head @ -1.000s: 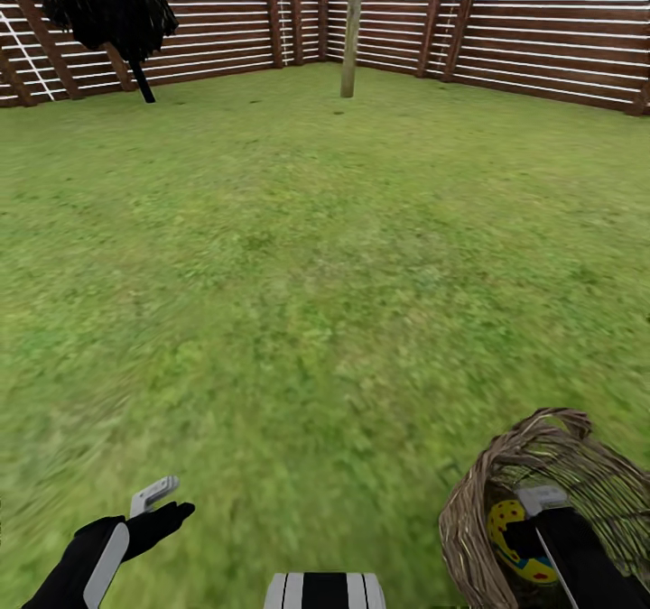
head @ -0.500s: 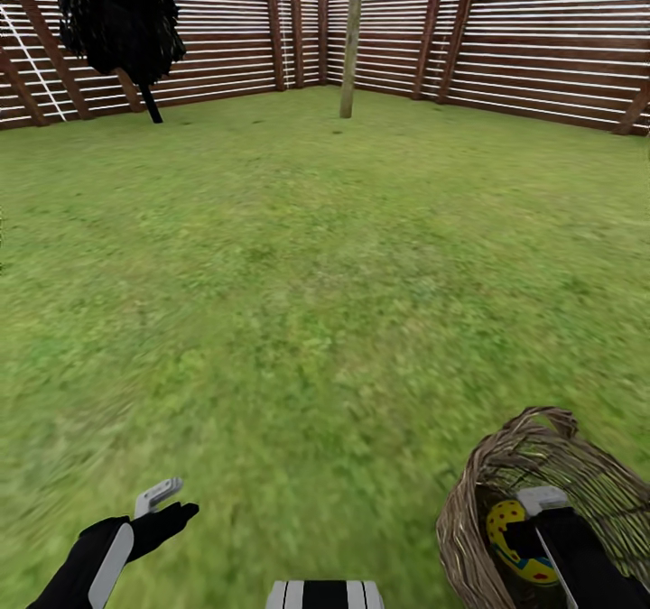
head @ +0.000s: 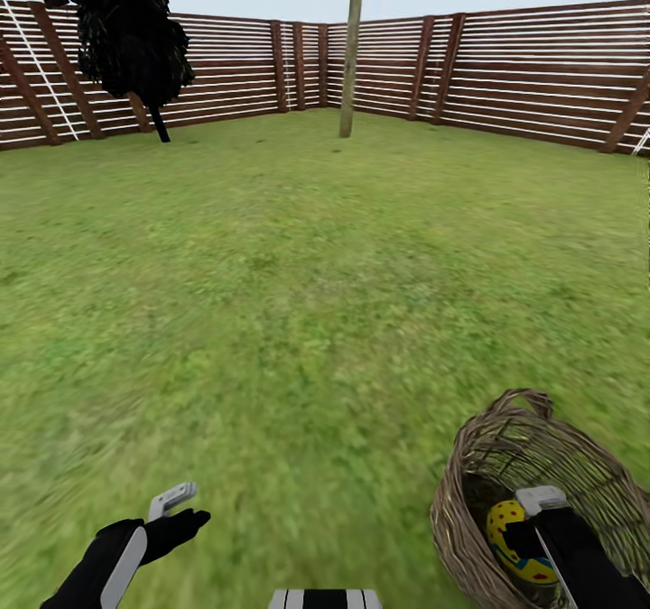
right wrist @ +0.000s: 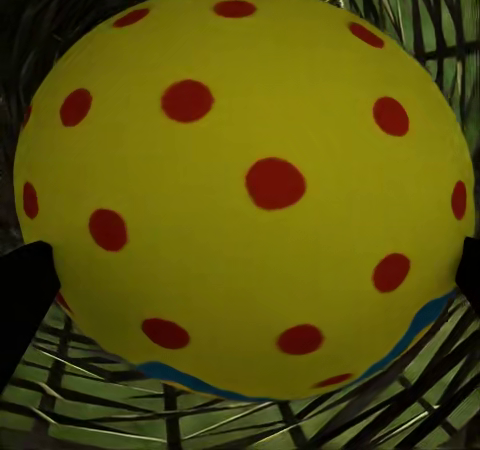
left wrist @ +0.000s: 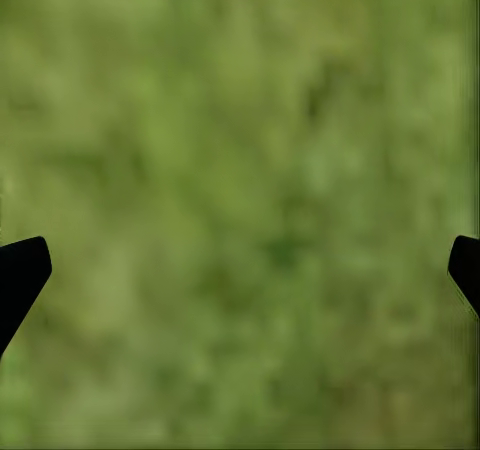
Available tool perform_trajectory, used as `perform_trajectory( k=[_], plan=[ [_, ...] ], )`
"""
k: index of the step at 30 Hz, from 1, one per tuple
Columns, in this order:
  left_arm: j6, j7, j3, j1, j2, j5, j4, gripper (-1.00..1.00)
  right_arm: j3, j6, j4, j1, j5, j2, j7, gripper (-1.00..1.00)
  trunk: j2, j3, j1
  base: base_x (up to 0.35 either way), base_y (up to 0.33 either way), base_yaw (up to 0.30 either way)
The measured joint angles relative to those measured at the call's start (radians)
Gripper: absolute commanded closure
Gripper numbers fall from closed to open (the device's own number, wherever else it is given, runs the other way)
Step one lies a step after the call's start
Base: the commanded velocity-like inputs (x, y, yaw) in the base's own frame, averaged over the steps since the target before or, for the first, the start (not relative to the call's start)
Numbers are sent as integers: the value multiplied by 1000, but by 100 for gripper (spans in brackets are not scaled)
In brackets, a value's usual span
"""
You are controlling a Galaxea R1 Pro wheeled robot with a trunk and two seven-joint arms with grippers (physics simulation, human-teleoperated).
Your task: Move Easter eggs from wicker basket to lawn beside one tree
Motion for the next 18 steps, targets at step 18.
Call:
perform_trajectory(
  k=[18],
  plan=[
    [0, 0, -6, 0, -1, -4, 0, -100, 0, 0, 4, 0, 0, 0, 0, 100, 4, 50, -8, 0, 0, 0]
  ],
)
